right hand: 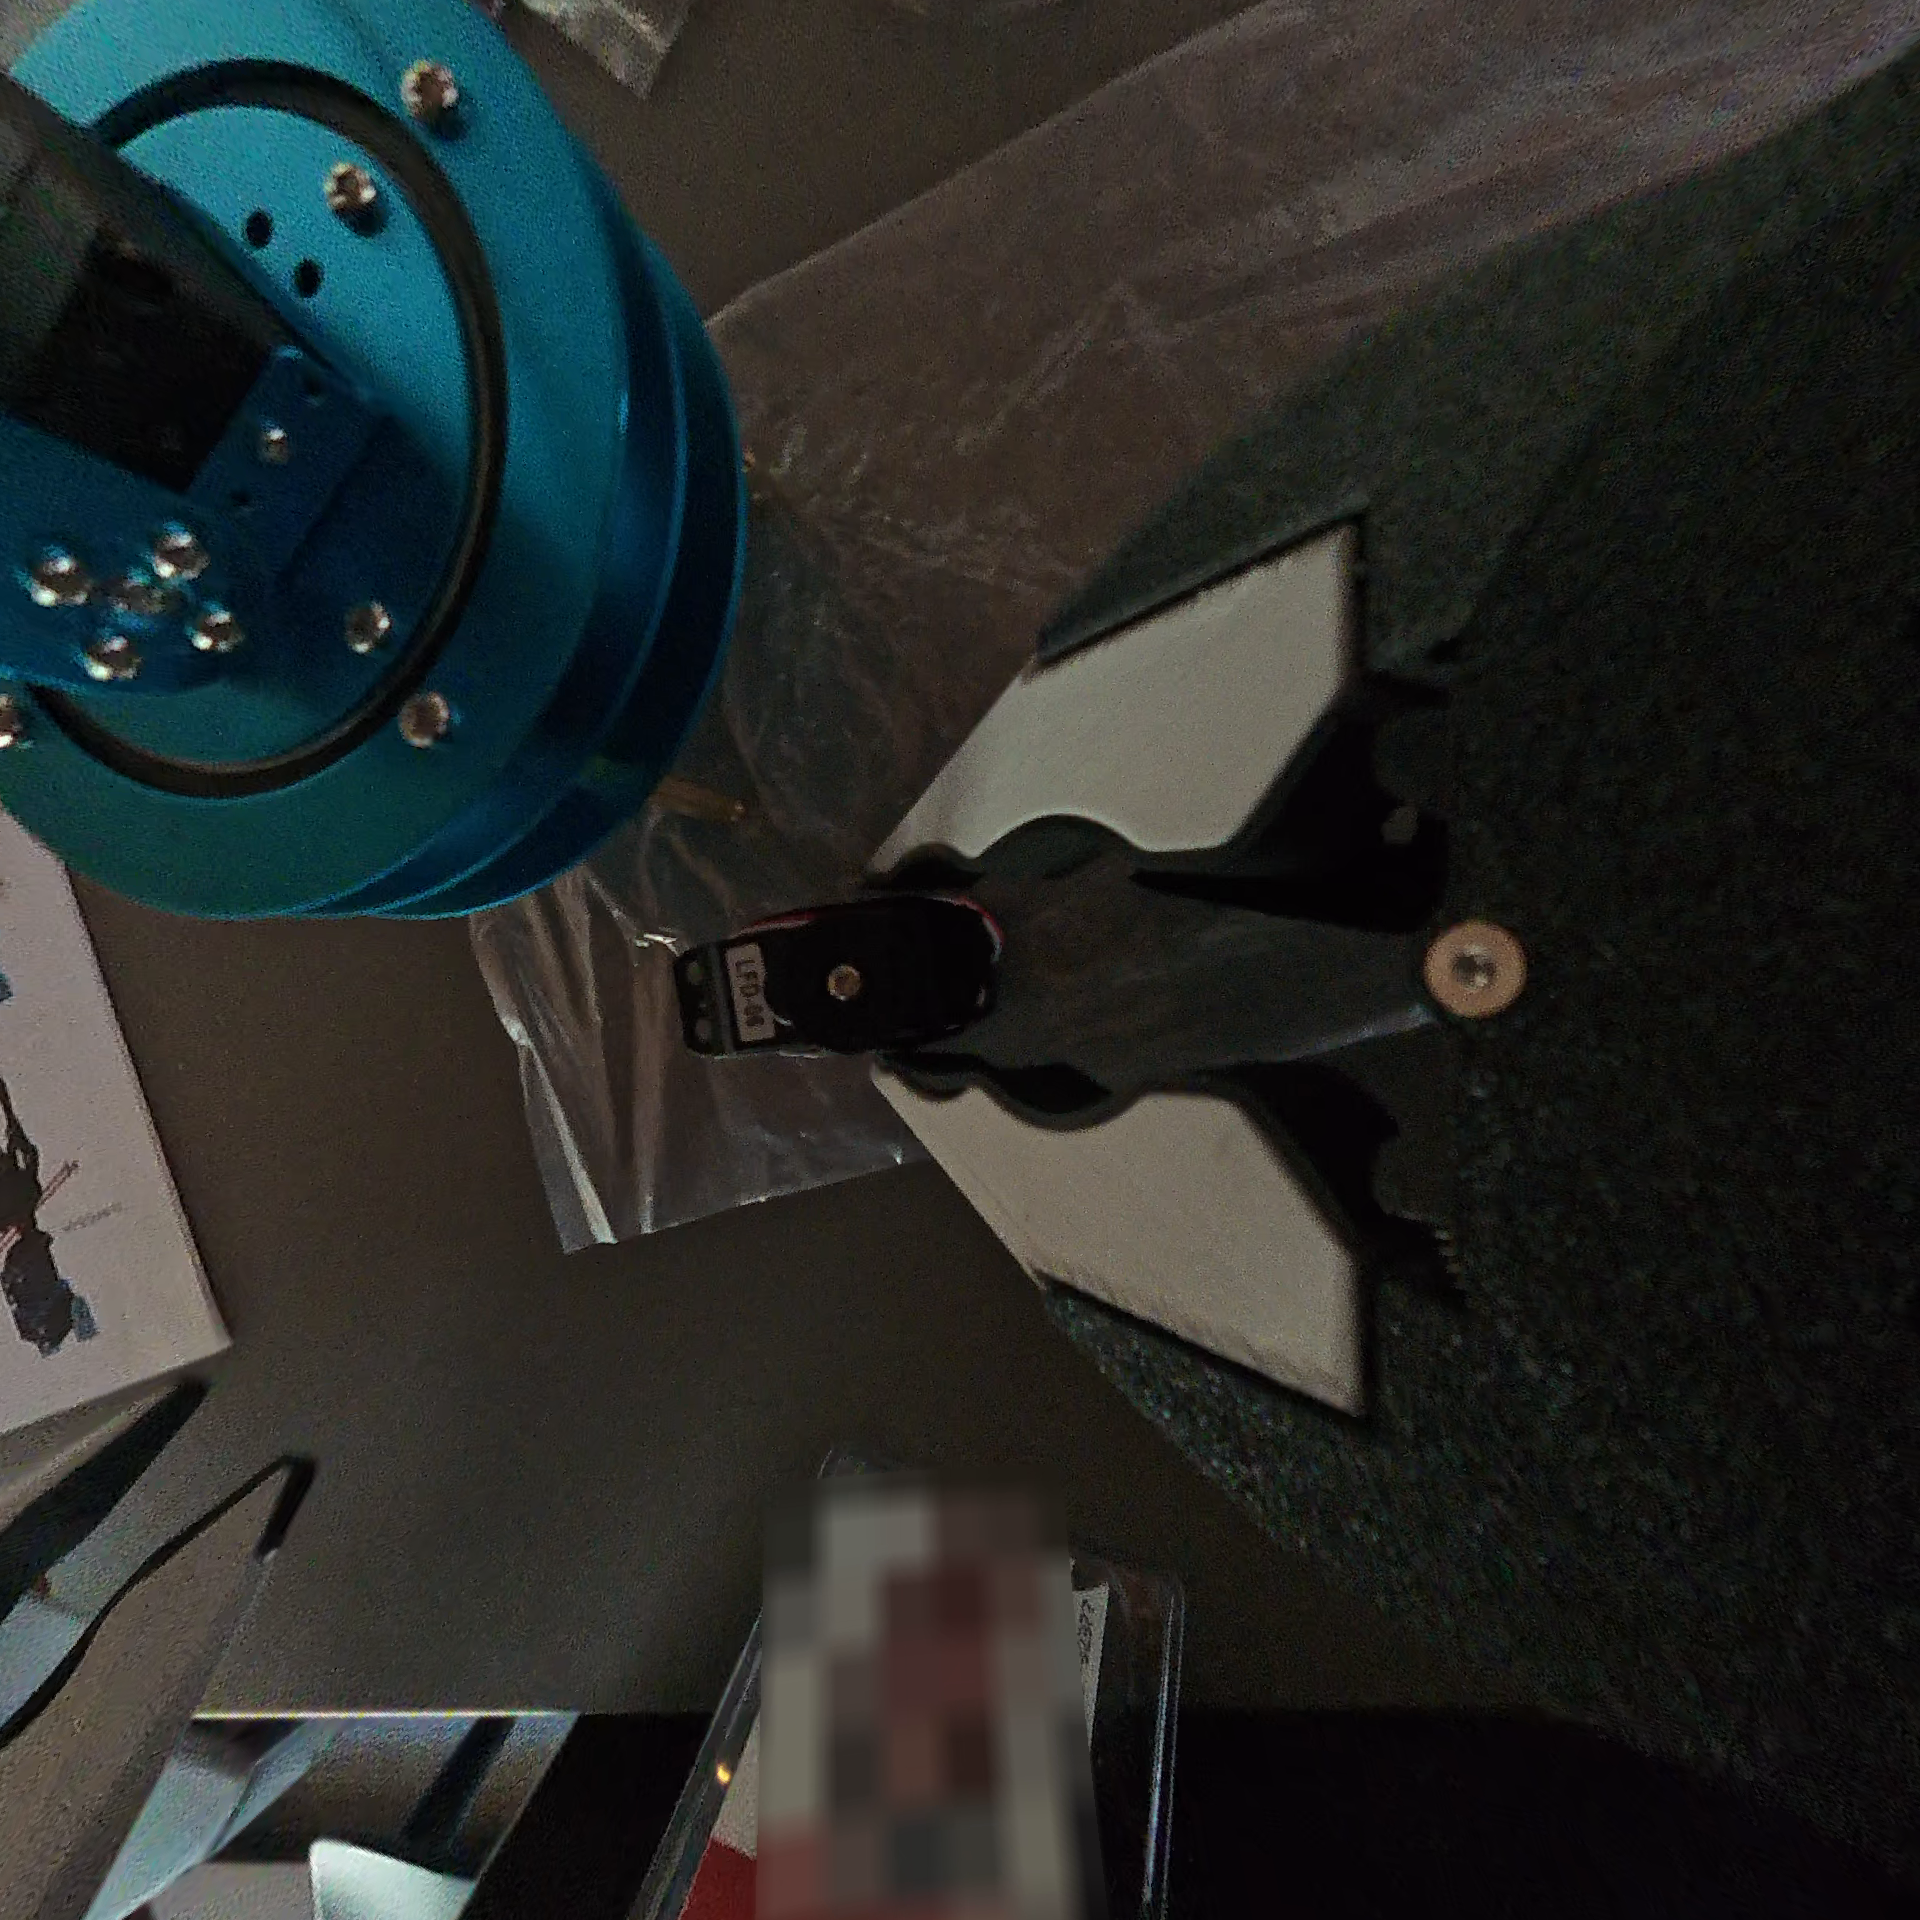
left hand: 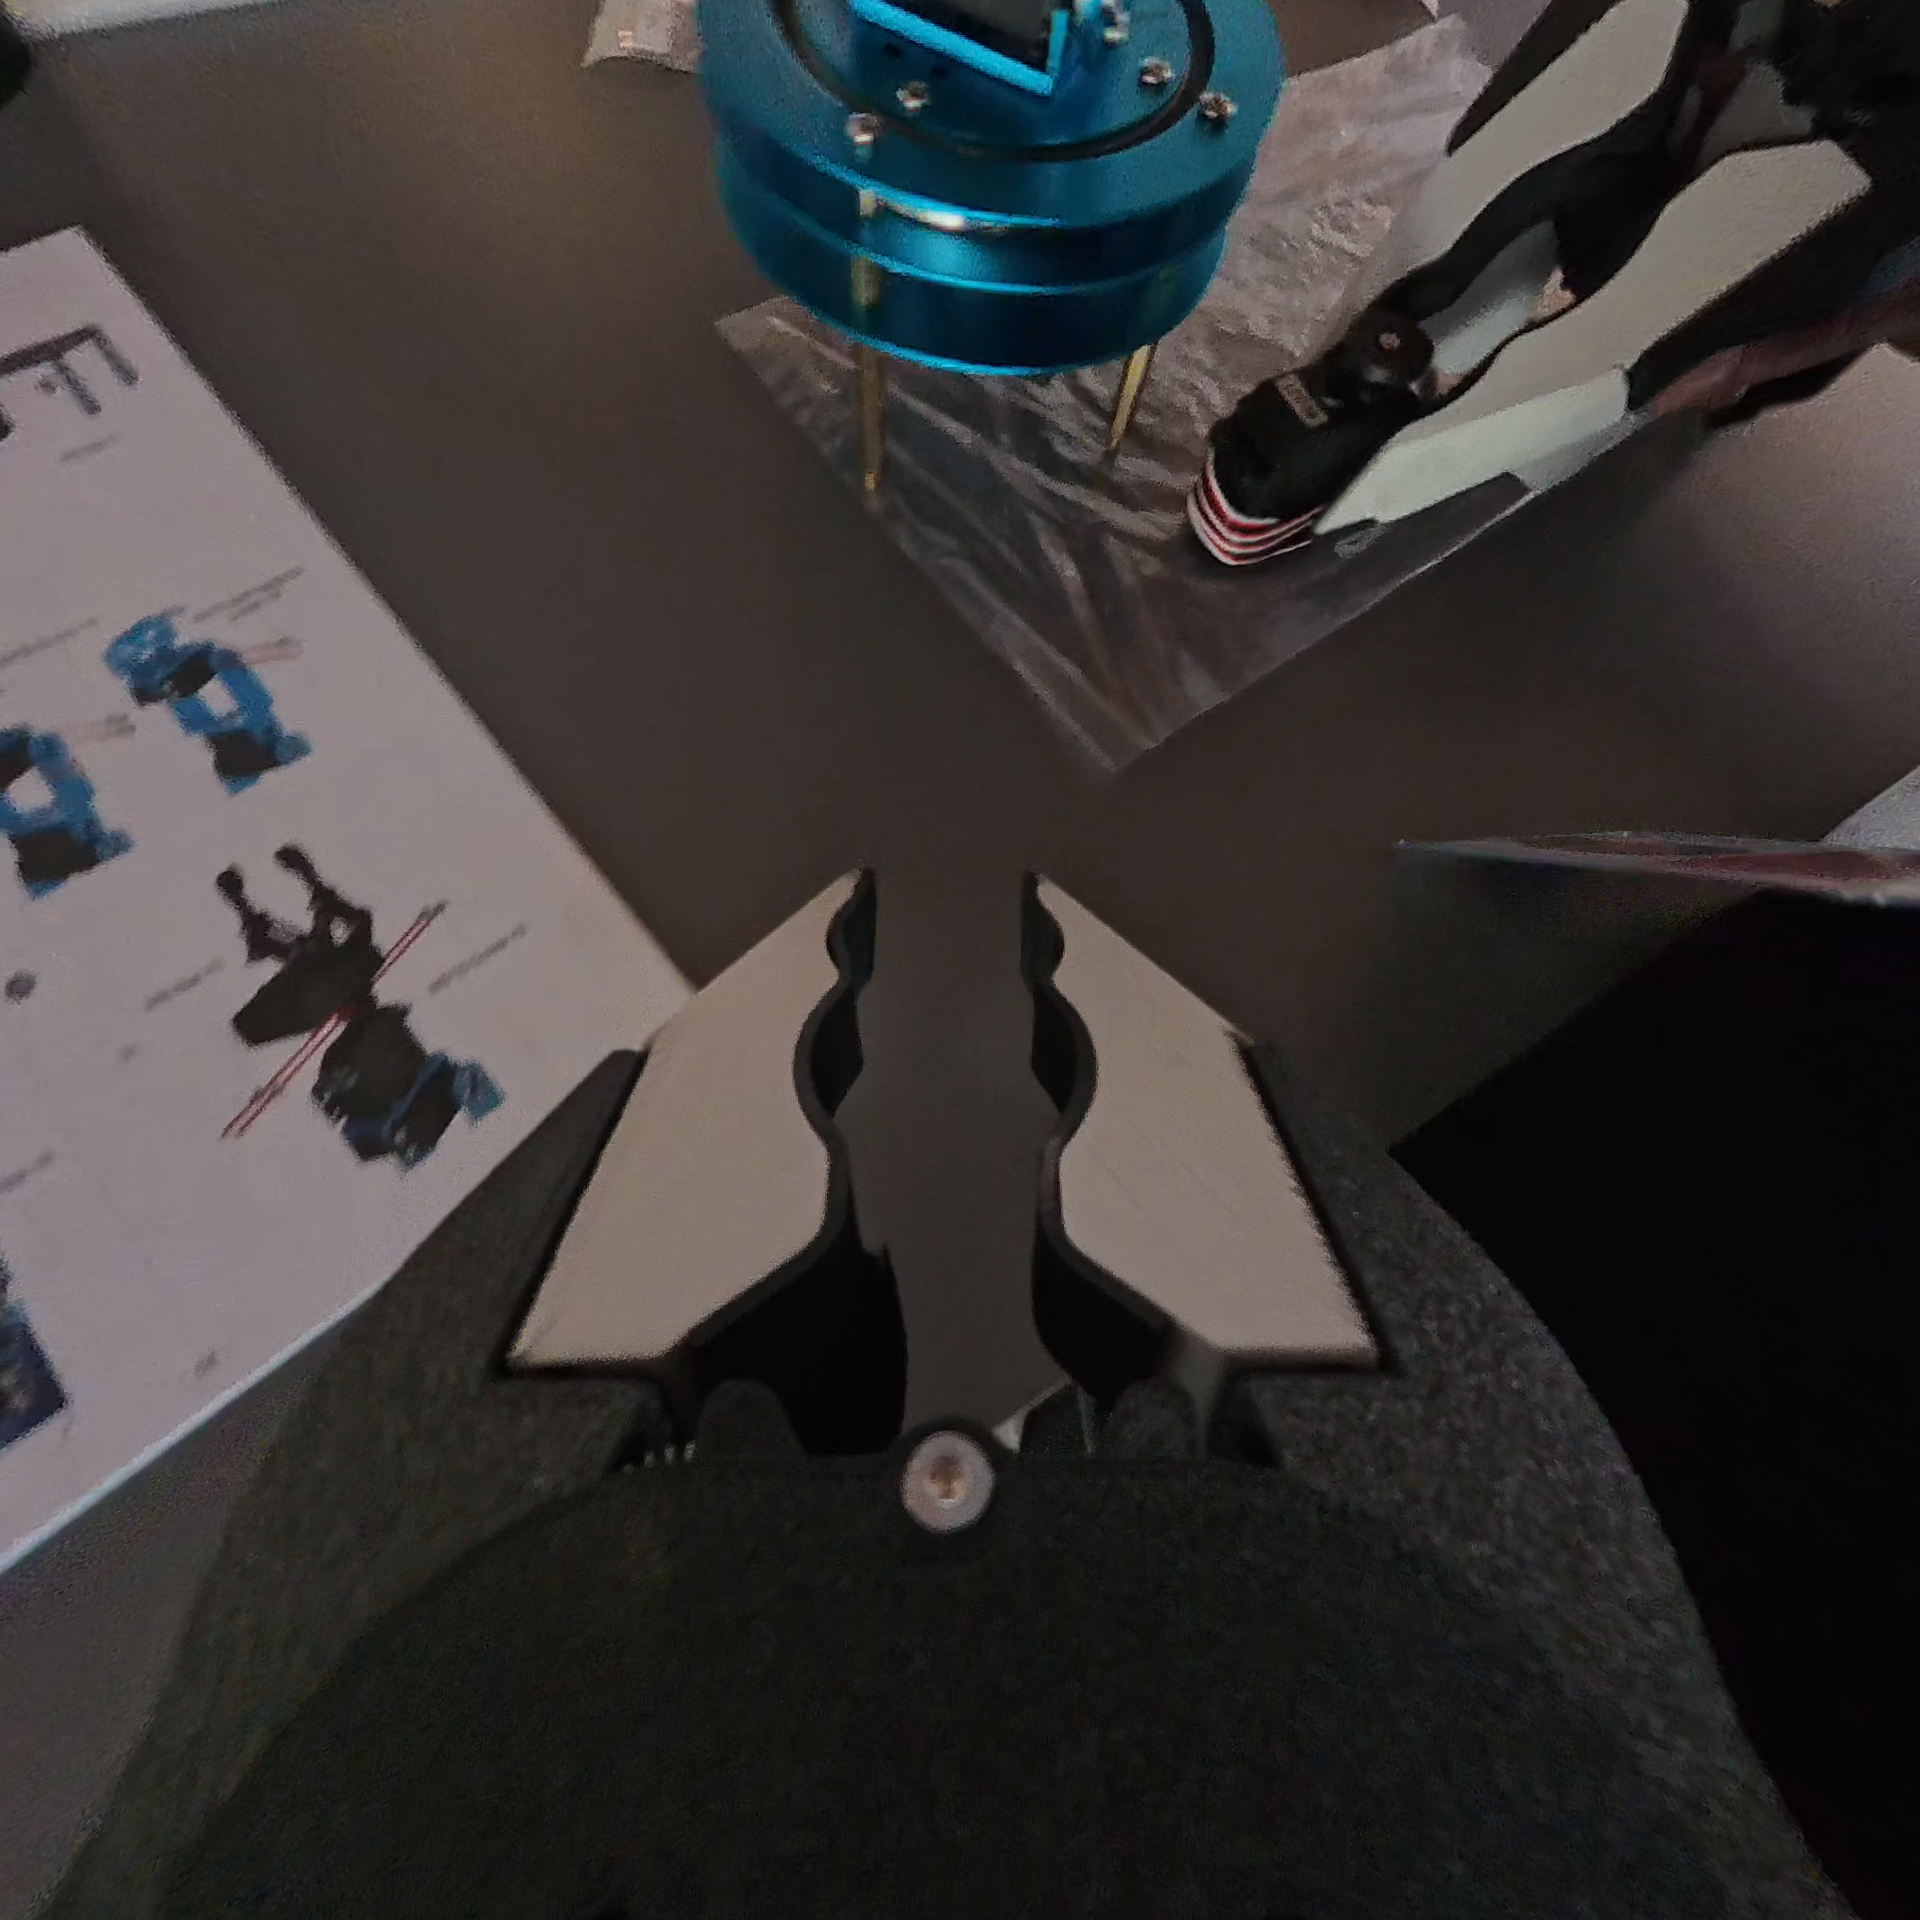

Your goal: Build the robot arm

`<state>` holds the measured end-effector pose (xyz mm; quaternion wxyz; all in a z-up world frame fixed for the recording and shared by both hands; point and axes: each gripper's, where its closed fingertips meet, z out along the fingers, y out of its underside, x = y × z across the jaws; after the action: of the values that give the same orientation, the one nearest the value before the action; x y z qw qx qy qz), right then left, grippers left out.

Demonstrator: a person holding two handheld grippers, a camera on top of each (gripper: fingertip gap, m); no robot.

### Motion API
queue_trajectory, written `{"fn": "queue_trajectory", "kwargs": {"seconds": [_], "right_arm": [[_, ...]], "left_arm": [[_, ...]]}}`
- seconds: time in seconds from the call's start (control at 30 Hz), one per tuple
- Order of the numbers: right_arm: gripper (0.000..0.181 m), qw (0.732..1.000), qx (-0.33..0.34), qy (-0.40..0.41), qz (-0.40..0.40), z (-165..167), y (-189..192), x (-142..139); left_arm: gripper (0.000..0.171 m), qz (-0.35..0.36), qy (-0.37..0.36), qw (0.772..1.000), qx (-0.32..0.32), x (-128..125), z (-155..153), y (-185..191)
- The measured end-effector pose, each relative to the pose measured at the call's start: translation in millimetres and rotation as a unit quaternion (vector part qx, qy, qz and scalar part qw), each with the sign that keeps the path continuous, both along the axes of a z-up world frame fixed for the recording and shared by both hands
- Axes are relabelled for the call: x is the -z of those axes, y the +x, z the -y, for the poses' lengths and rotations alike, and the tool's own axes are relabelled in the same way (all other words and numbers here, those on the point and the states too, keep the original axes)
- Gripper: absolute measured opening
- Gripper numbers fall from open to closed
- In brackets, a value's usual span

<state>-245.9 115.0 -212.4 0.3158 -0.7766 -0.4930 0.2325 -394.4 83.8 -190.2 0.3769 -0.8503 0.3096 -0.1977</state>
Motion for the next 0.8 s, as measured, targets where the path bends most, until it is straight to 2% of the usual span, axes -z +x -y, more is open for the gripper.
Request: {"fn": "queue_trajectory", "kwargs": {"seconds": [0.13,0.23,0.37,0.43,0.5,0.57,0.63,0.67,0.8], "right_arm": [[0.042,0.997,0.056,0.009,-0.046,0.9,10.1,-26.1],[0.042,0.988,0.135,0.024,-0.073,6.3,29.8,-47.0],[0.044,0.963,0.234,0.073,-0.111,17.2,45.6,-69.8],[0.058,0.951,0.267,0.099,-0.120,19.4,46.5,-72.7],[0.042,0.943,0.305,0.080,-0.110,25.7,43.0,-67.0],[0.044,0.931,0.334,0.087,-0.117,25.9,36.1,-67.1],[0.036,0.916,0.375,0.099,-0.106,23.4,33.9,-67.0],[0.032,0.917,0.374,0.094,-0.100,25.5,27.6,-67.1],[0.034,0.931,0.347,0.058,-0.095,37.1,3.0,-68.0]], "left_arm": [[0.033,0.023,-0.009,0.997,-0.069,-9.9,2.9,-56.1],[0.038,0.002,-0.010,0.992,-0.128,-11.5,3.7,-119.1],[0.045,-0.033,-0.018,0.985,-0.166,-9.8,-0.1,-182.7],[0.045,-0.017,-0.033,0.984,-0.175,-9.7,-5.0,-196.2],[0.041,0.010,-0.049,0.984,-0.173,-9.1,-9.0,-201.7],[0.039,0.031,-0.068,0.984,-0.160,-6.1,-11.3,-204.2],[0.038,0.039,-0.070,0.984,-0.157,-4.4,-16.2,-212.0],[0.038,0.039,-0.070,0.985,-0.155,-3.1,-18.2,-216.4],[0.038,0.029,-0.067,0.986,-0.152,3.9,-24.9,-234.4]]}}
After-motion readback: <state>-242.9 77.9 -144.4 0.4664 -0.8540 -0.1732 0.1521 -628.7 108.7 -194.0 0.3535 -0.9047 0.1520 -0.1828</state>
